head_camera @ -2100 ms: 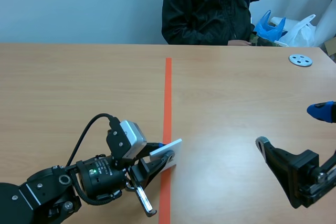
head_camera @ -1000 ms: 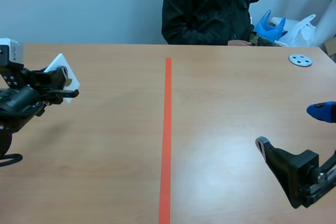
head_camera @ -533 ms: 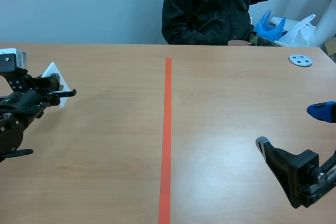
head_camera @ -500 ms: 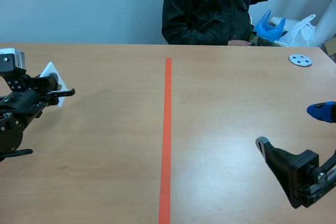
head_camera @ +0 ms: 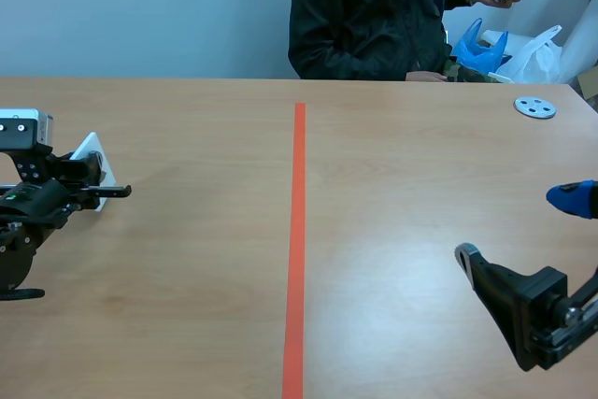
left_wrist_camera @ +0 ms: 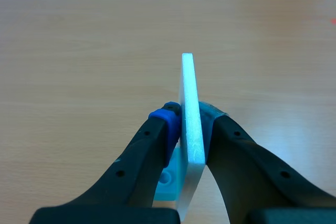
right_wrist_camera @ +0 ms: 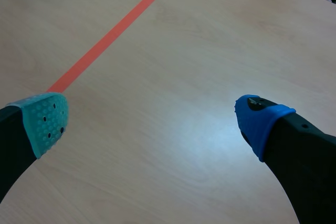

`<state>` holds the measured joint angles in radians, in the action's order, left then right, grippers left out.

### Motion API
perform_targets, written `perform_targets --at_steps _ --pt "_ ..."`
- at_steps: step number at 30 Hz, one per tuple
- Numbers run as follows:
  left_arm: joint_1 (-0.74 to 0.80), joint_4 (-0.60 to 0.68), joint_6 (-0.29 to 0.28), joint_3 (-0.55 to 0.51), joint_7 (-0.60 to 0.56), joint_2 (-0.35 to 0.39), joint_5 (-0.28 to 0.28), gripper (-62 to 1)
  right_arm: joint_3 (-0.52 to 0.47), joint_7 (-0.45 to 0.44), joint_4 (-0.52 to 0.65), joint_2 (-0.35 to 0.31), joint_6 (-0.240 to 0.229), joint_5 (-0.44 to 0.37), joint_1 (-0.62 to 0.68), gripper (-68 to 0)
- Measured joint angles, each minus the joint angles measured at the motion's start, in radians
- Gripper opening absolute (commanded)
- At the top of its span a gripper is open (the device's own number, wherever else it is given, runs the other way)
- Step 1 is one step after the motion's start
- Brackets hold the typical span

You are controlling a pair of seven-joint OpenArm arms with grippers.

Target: Sort the leaf by its shape. The table is split by an orange tape line. A compound leaf with several leaflets goes to the left side, a simple leaf with one blade goes to the right side. Return to the home posture when a red brick is placed on the table.

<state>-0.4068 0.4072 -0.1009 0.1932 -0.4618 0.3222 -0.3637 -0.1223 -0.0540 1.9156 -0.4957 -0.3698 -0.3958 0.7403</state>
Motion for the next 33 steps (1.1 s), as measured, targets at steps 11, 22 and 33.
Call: perform_targets --at_steps 11,22,33 --pt "0.027 0.0 -0.005 0.0 0.032 0.0 -0.003 -56.7 0.0 0.0 0.0 0.0 0.0 0.0 0.0 0.4" --pt "0.033 0.0 -0.075 0.0 0.046 0.03 -0.007 -51.5 0.0 0.011 0.0 0.0 0.0 0.0 0.0 0.4" --pt "0.036 0.0 -0.076 0.0 0.017 0.068 -0.011 -33.2 0.0 0.011 0.0 0.0 0.0 0.0 0.0 0.4"
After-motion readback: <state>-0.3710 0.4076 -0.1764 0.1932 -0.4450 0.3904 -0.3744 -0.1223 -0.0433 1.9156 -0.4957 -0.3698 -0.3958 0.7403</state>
